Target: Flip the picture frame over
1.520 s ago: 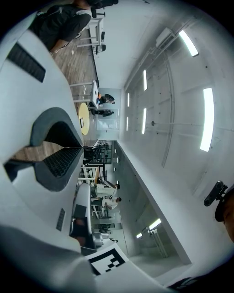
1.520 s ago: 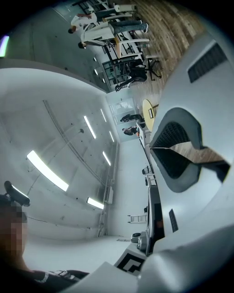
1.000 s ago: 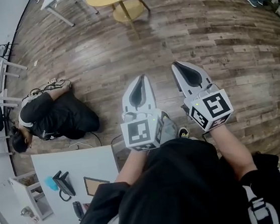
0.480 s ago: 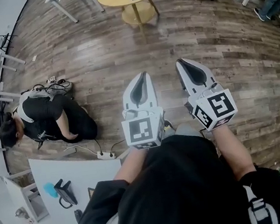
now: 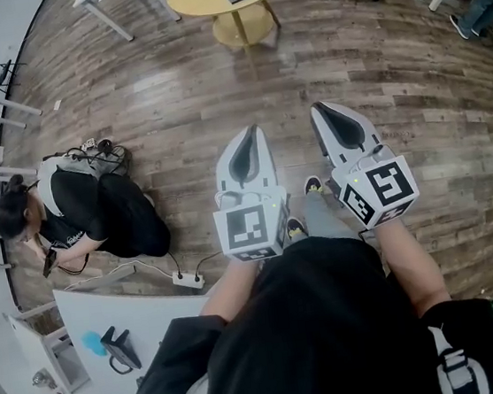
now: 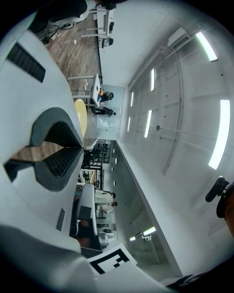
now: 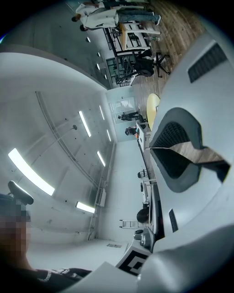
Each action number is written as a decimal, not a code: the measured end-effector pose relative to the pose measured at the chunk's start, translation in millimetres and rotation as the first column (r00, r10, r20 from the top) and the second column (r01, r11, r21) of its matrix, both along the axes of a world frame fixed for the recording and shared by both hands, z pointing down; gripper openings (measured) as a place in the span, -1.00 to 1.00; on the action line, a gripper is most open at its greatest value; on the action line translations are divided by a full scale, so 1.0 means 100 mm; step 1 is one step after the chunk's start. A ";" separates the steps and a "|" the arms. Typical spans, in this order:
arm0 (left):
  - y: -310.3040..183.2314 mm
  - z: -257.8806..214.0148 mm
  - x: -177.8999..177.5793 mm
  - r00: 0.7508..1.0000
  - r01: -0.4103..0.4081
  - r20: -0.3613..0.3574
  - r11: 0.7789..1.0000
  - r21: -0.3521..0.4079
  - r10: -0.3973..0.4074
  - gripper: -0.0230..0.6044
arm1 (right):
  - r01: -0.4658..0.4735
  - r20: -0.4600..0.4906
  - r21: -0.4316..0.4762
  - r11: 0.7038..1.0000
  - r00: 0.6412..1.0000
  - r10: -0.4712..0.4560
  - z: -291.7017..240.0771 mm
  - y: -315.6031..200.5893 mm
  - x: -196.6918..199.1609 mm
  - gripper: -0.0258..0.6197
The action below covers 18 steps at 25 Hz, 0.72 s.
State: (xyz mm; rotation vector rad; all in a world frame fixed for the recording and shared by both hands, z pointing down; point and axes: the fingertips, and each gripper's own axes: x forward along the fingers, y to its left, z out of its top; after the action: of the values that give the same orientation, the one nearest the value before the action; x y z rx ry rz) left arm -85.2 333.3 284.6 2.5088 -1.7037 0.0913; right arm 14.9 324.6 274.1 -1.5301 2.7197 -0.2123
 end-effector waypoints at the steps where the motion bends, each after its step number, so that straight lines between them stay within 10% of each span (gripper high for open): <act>1: -0.10 0.00 0.03 1.000 0.001 0.001 1.000 -0.002 -0.001 -0.85 | 0.000 0.003 0.000 1.000 1.000 0.000 0.01 -0.10 0.03 -0.86; 18: -1.71 0.00 0.91 0.997 -0.006 0.079 1.000 0.007 0.005 -0.85 | 0.000 0.094 0.006 1.000 0.996 -0.001 0.08 -1.74 0.85 -0.86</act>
State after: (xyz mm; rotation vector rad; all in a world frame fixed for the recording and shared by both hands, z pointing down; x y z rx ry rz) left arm 5.5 162.5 285.0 2.5479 -1.7290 0.1870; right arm 99.9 150.9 282.3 -1.4780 2.6462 -0.2686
